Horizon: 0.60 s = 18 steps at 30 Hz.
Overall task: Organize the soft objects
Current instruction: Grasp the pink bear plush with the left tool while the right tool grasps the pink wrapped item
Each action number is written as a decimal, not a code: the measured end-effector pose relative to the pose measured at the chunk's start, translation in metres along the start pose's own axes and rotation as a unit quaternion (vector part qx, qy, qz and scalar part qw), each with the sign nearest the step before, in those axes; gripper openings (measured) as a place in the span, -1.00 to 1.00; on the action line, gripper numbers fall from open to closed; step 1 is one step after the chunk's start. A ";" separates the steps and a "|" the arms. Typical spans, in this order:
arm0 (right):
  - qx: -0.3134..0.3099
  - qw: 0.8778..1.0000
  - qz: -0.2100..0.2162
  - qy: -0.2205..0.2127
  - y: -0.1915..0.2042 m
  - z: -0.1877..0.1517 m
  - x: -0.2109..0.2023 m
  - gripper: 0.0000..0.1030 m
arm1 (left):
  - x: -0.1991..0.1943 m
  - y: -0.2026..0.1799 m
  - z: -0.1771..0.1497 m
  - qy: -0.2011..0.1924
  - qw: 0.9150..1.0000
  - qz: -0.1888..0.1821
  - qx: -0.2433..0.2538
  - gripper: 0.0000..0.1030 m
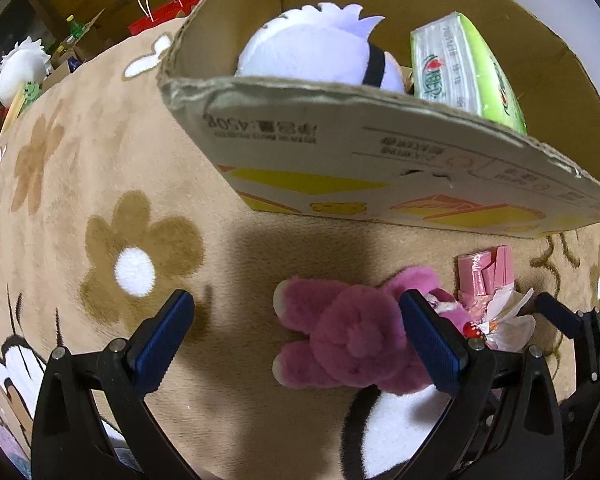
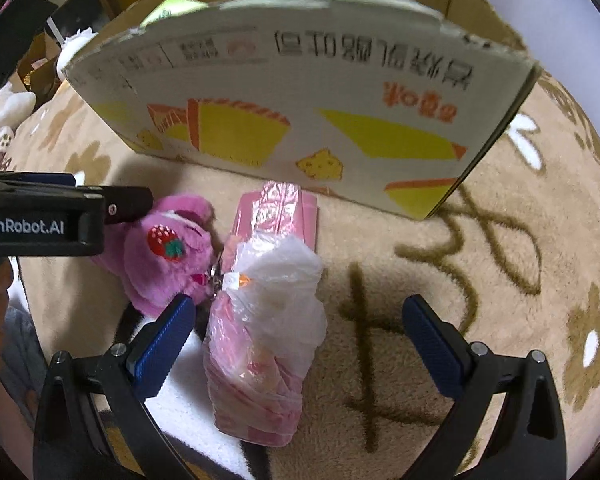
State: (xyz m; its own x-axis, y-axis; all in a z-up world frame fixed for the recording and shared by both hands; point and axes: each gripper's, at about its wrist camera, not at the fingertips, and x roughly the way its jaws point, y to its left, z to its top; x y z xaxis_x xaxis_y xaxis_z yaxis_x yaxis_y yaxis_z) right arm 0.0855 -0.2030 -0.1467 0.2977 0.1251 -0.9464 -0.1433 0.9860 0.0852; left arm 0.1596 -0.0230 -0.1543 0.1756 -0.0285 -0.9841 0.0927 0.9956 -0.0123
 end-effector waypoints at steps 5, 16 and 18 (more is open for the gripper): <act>-0.003 1.000 -0.001 0.006 0.002 -0.002 0.006 1.00 | 0.005 -0.003 -0.002 -0.006 1.000 -0.001 0.002 0.84; -0.030 0.999 -0.012 0.012 0.021 -0.009 0.011 0.53 | 0.010 0.001 -0.008 0.004 0.999 -0.041 -0.024 0.45; -0.035 0.999 -0.015 0.013 0.025 -0.011 0.013 0.51 | 0.009 -0.001 -0.011 0.000 0.999 -0.045 -0.020 0.27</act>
State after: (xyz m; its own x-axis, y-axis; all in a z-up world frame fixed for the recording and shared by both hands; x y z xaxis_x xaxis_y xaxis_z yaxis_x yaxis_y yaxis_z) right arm 0.0758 -0.1780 -0.1599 0.2793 0.0918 -0.9558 -0.2013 0.9789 0.0352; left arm 0.1501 -0.0235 -0.1650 0.1674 -0.1175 -0.9789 0.0692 0.9918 -0.1072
